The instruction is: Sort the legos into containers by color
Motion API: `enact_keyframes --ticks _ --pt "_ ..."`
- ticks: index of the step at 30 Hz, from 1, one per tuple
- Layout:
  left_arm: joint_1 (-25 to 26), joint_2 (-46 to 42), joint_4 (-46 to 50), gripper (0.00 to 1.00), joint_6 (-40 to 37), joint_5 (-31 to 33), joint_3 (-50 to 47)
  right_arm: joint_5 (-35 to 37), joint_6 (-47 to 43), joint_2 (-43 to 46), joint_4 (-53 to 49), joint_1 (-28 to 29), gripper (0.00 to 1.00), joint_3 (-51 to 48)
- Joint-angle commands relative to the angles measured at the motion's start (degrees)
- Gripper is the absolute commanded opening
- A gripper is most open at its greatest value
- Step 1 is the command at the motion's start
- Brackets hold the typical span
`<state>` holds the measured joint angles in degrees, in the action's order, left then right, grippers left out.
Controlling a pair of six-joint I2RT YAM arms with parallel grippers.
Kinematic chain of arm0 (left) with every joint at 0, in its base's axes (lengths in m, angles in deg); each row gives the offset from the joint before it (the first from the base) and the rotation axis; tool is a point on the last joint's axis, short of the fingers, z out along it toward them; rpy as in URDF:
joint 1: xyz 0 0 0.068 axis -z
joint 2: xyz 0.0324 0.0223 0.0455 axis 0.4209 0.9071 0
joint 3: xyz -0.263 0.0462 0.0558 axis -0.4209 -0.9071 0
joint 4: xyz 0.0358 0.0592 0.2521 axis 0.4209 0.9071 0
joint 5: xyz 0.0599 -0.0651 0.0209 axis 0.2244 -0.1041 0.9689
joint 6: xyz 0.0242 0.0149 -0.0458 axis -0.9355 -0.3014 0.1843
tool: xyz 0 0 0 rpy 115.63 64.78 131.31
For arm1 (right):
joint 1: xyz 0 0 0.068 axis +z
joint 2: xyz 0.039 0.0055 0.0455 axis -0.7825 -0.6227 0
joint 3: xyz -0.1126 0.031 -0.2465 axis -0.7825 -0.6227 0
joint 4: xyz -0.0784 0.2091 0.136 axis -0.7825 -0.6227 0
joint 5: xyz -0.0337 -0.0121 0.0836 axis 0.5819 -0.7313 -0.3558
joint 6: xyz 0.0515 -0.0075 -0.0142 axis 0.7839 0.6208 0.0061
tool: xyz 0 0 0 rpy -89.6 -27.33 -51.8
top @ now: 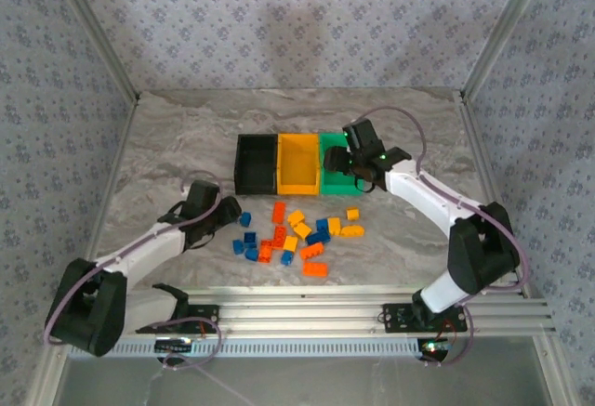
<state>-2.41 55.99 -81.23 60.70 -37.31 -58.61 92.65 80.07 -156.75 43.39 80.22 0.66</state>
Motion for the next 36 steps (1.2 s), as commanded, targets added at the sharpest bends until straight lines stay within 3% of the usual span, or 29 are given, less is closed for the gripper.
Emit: enact_keyframes --ticks 1,6,19,24,27,28,31,36 --pt "-0.18 2.71 -3.48 0.72 -1.5 0.9 2.8 0.98 0.09 2.62 0.49 -0.64 0.67 -2.14" --pt "0.11 7.93 -2.39 0.69 -2.81 2.3 4.12 0.59 0.44 4.03 1.42 -1.56 0.67 -4.56" --pt "1.68 10.97 1.24 0.44 -2.51 1.68 2.35 0.65 0.7 7.15 2.35 -3.71 0.67 -8.07" --pt "2.62 8.11 4.09 0.44 -2.29 1.2 1.33 0.79 0.72 8.68 2.78 -4.47 0.67 -9.13" --pt "2.95 6.58 6.99 0.65 -2.03 1.31 1.45 0.69 0.88 9.44 2.97 -4.76 0.67 -9.76" --pt "3.05 6.09 8.21 0.68 -2.0 1.59 1.65 0.76 0.89 9.8 3.13 -4.74 0.67 -10.06" --pt "3.4 5.2 10.77 0.68 -1.85 2.72 2.11 0.88 0.95 10.47 3.22 -5.0 0.67 -10.45" --pt "4.06 7.35 10.16 0.57 -1.84 3.29 2.03 0.66 0.88 10.89 3.42 -5.35 0.67 -11.13"
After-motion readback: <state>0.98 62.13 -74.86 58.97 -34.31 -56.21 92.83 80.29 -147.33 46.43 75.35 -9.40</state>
